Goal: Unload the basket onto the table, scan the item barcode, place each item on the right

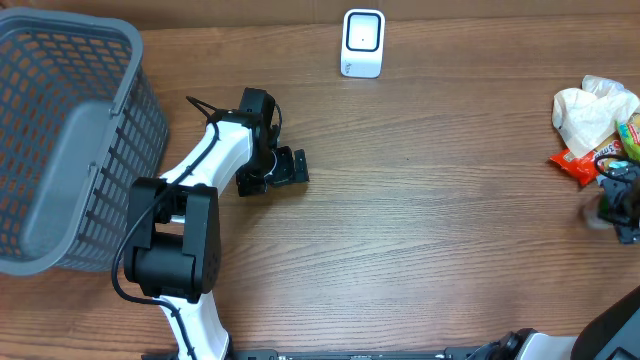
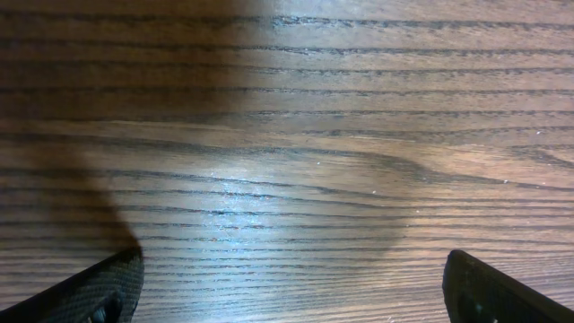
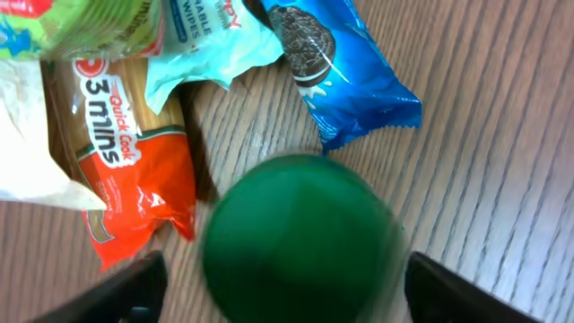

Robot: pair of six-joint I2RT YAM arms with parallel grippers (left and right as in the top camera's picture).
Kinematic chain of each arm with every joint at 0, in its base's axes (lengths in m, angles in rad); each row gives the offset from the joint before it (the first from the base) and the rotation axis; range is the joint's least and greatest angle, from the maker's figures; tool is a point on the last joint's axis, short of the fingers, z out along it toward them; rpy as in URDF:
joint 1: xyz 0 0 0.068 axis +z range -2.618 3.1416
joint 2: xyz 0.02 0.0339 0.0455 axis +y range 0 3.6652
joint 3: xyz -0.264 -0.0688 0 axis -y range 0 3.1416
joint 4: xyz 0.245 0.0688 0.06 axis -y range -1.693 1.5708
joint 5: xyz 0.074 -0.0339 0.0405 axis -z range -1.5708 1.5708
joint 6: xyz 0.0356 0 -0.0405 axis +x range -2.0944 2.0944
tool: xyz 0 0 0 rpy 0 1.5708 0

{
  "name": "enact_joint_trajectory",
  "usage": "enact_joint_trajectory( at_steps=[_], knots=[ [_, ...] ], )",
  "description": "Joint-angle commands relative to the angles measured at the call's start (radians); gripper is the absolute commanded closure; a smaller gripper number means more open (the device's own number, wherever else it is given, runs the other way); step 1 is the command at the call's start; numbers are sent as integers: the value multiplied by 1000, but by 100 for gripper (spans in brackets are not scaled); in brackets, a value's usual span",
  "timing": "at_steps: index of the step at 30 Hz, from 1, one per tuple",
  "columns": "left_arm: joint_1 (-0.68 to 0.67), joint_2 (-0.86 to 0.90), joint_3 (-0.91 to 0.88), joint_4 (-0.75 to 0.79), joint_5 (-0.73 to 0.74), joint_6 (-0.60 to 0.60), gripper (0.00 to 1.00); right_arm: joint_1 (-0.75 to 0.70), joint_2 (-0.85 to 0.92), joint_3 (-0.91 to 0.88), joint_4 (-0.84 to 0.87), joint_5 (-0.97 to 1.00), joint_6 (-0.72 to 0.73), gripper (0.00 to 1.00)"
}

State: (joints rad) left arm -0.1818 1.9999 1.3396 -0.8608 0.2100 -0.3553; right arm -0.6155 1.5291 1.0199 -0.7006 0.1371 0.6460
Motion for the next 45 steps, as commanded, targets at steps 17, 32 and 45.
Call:
enact_joint_trajectory(
  at_steps=[17, 32, 45],
  knots=[
    [-4, 33, -21, -6, 27, 19, 0, 10, -167, 8, 20, -107, -32, 0],
    [-4, 33, -21, 9, -42, 35, 0, 374, -871, 8, 2, -123, -361, 0],
    [-4, 33, -21, 93, -34, 73, 0, 437, -950, 8, -122, -367, -354, 0]
  ],
)
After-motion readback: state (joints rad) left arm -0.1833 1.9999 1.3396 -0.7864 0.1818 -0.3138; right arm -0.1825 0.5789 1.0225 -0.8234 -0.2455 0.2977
